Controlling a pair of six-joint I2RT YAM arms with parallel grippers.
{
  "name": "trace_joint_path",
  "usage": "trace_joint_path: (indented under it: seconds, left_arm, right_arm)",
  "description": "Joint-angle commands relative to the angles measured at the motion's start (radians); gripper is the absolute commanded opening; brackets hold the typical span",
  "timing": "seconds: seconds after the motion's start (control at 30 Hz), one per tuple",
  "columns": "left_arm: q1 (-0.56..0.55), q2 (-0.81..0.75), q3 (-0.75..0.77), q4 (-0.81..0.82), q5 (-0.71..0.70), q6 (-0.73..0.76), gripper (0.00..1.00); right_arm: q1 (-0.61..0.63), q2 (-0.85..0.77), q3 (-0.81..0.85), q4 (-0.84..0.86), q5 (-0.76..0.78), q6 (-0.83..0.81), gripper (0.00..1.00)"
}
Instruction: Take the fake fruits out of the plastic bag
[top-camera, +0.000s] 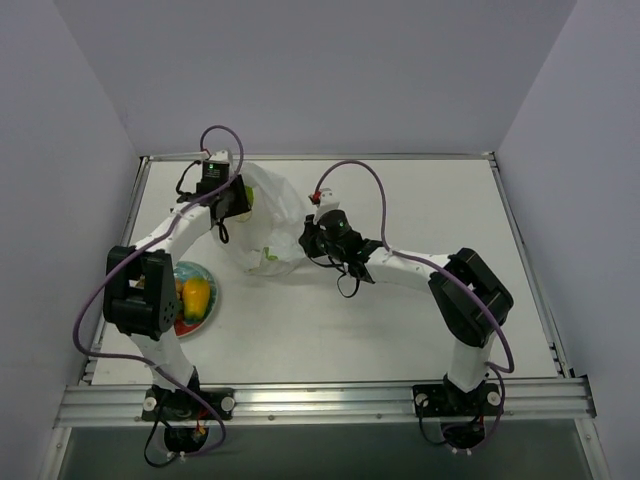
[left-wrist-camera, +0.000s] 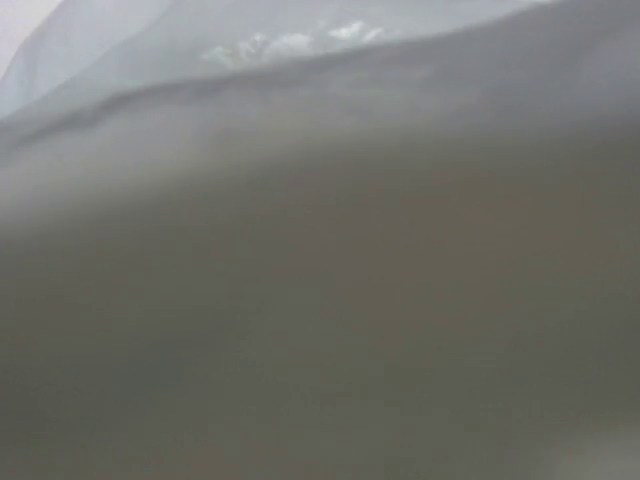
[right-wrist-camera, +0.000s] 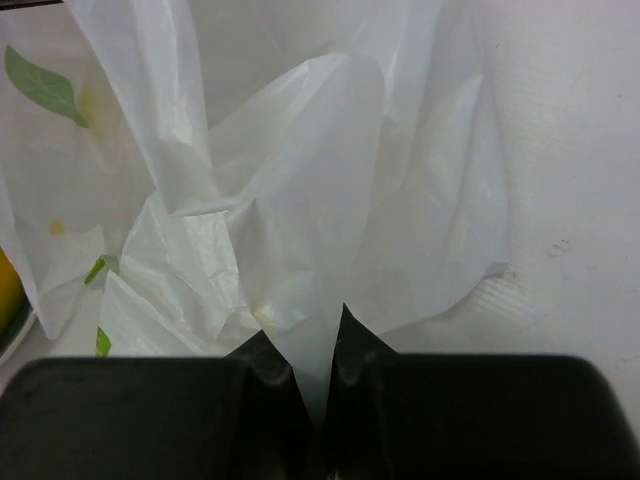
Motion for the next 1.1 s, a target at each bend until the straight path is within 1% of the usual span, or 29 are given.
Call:
trace_joint_path:
  seconds: [0.0, 0.1, 0.17, 0.2, 0.27, 0.37, 0.4, 0.5, 0.57, 0.67, 0.7, 0.73, 0.8, 0.83, 0.87, 0.93, 0.97, 1.03, 1.07]
  left_arm:
    - [0.003, -0.105, -0.032, 0.046, 0.123, -0.104, 0.15]
    - [0.004, -0.165, -0.104, 0.103, 0.226, -0.19, 0.15]
    - [0.004, -0.183, -0.115, 0.1, 0.288, -0.213, 0.14]
    - [0.006, -0.194, -0.109, 0.066, 0.304, -0.216, 0.15]
    - [0.006, -0.211, -0.103, 0.031, 0.344, -0.205, 0.15]
    - [0.006, -0.237, -0.089, -0.038, 0.401, -0.176, 0.15]
    - [0.006, -0.242, -0.08, -0.098, 0.427, -0.152, 0.15]
    - [0.013, -0.266, -0.066, -0.17, 0.485, -0.12, 0.15]
    - [0.033, -0.301, -0.083, -0.19, 0.514, -0.115, 0.15]
    - [0.053, -0.344, -0.127, -0.261, 0.534, -0.094, 0.15]
    - [0.056, -0.351, -0.147, -0.261, 0.562, -0.092, 0.15]
    - [0.058, -0.349, -0.193, -0.259, 0.583, -0.098, 0.17]
    - [0.058, -0.328, -0.232, -0.233, 0.634, -0.103, 0.21]
    - [0.058, -0.293, -0.244, -0.229, 0.639, -0.103, 0.24]
    - [0.056, -0.274, -0.262, -0.218, 0.637, -0.107, 0.3]
    - [0.053, -0.245, -0.286, -0.171, 0.64, -0.129, 0.31]
    - [0.047, -0.222, -0.302, -0.12, 0.636, -0.153, 0.29]
    - [0.038, -0.213, -0.315, -0.074, 0.635, -0.19, 0.24]
    - [0.02, -0.217, -0.322, -0.008, 0.649, -0.201, 0.22]
  right_arm:
    - [-0.012, 0.005, 0.057, -0.01, 0.026, -0.022, 0.0]
    - [-0.022, 0.02, 0.09, -0.028, 0.026, -0.022, 0.0]
    - [-0.031, 0.029, 0.115, -0.043, 0.026, -0.018, 0.0]
    - [-0.035, 0.029, 0.124, -0.054, 0.058, -0.015, 0.0]
    - [-0.048, 0.031, 0.146, -0.066, 0.069, -0.009, 0.0]
    - [-0.07, 0.031, 0.161, -0.076, 0.055, 0.018, 0.0]
    - [-0.076, 0.032, 0.17, -0.08, 0.048, 0.021, 0.0]
    - [-0.076, 0.043, 0.178, -0.103, 0.048, 0.021, 0.0]
    - [-0.076, 0.042, 0.154, -0.103, 0.063, 0.019, 0.0]
    - [-0.074, 0.002, 0.055, -0.077, 0.06, 0.025, 0.0]
    - [-0.074, -0.026, 0.007, -0.074, 0.06, 0.03, 0.0]
    - [-0.074, -0.041, -0.018, -0.073, 0.066, 0.034, 0.0]
    - [-0.074, -0.078, -0.073, -0.071, 0.09, 0.036, 0.01]
    - [-0.073, -0.086, -0.087, -0.071, 0.118, 0.038, 0.01]
    - [-0.073, -0.093, -0.097, -0.071, 0.127, 0.035, 0.01]
    - [-0.073, -0.11, -0.127, -0.059, 0.137, 0.033, 0.01]
    - [-0.074, -0.113, -0.133, -0.045, 0.138, 0.034, 0.01]
    - [-0.073, -0.115, -0.141, -0.04, 0.138, 0.033, 0.01]
    - [-0.074, -0.115, -0.143, -0.031, 0.137, 0.031, 0.01]
